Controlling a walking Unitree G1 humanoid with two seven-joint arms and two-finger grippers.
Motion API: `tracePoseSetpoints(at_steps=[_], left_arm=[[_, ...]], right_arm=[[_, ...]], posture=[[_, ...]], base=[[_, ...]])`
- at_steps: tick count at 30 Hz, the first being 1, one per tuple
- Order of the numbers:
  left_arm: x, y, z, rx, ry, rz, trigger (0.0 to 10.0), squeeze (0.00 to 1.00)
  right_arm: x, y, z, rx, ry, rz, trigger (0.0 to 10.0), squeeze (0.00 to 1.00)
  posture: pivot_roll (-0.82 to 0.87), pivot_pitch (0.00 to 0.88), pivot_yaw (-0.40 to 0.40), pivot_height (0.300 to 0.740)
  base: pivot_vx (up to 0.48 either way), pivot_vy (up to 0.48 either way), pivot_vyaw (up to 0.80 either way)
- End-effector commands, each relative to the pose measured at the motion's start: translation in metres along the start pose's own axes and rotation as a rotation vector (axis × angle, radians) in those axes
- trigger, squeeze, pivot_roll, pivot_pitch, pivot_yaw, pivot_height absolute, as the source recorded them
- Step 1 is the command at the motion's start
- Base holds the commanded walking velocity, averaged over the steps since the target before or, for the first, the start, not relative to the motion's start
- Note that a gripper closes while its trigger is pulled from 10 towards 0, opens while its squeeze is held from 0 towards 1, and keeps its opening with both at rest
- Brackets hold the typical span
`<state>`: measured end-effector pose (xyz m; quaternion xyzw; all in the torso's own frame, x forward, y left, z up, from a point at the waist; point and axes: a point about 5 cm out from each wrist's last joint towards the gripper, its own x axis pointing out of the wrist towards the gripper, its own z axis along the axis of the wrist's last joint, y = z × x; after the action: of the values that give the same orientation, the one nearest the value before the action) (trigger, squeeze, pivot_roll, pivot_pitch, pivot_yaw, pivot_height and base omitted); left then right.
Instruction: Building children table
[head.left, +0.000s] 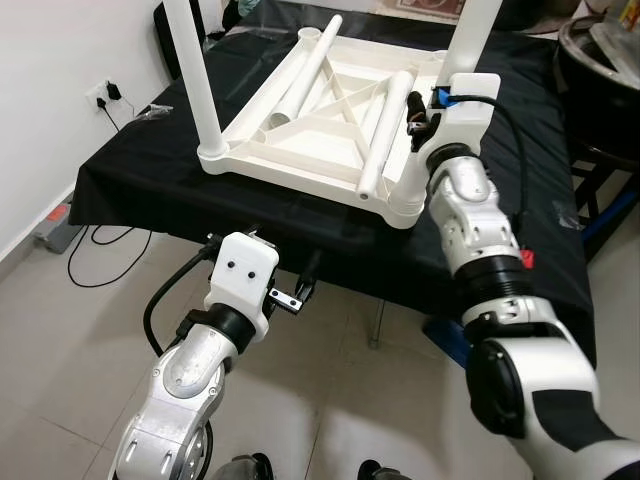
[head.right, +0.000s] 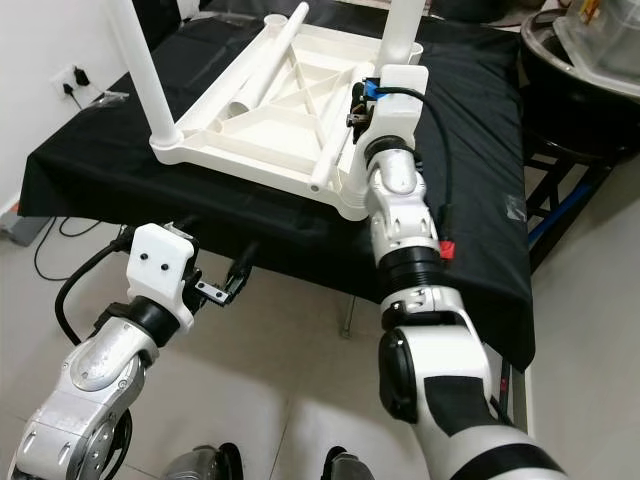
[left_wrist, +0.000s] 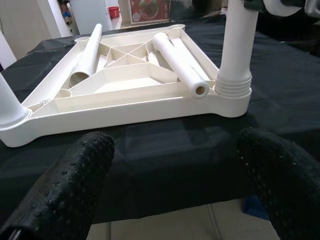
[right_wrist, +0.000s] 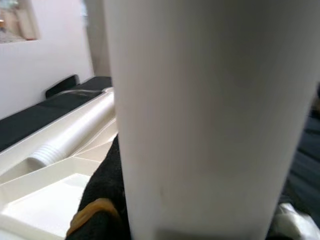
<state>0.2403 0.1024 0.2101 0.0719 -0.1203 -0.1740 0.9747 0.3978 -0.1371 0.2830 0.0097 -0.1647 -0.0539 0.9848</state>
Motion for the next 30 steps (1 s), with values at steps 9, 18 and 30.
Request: tracePoseSetpoints(at_steps=[9, 18, 30], left_arm=[[0.0, -0.004, -0.004, -0.005, 0.012, -0.004, 10.0, 0.0], [-0.001, -0.005, -0.006, -0.01, 0.017, 0.001, 10.0, 0.0], [-0.001, -0.005, -0.007, -0.013, 0.019, 0.001, 10.0, 0.0]], right_arm=[[-0.023, 0.026, -0.008, 0.011, 0.046, -0.164, 0.0, 0.0], [-0.017, 0.045, 0.007, 0.09, 0.019, -0.018, 10.0, 0.38], [-0.024, 0.042, 0.015, 0.055, -0.018, 0.034, 10.0, 0.0]], posture=[[0.12, 0.191, -0.055, 0.74], [0.12, 0.181, -0.06, 0.74], [0.12, 0.184, -0.06, 0.74]], base=[[0.0, 0.0, 0.0], [0.0, 0.0, 0.0], [0.0, 0.0, 0.0]])
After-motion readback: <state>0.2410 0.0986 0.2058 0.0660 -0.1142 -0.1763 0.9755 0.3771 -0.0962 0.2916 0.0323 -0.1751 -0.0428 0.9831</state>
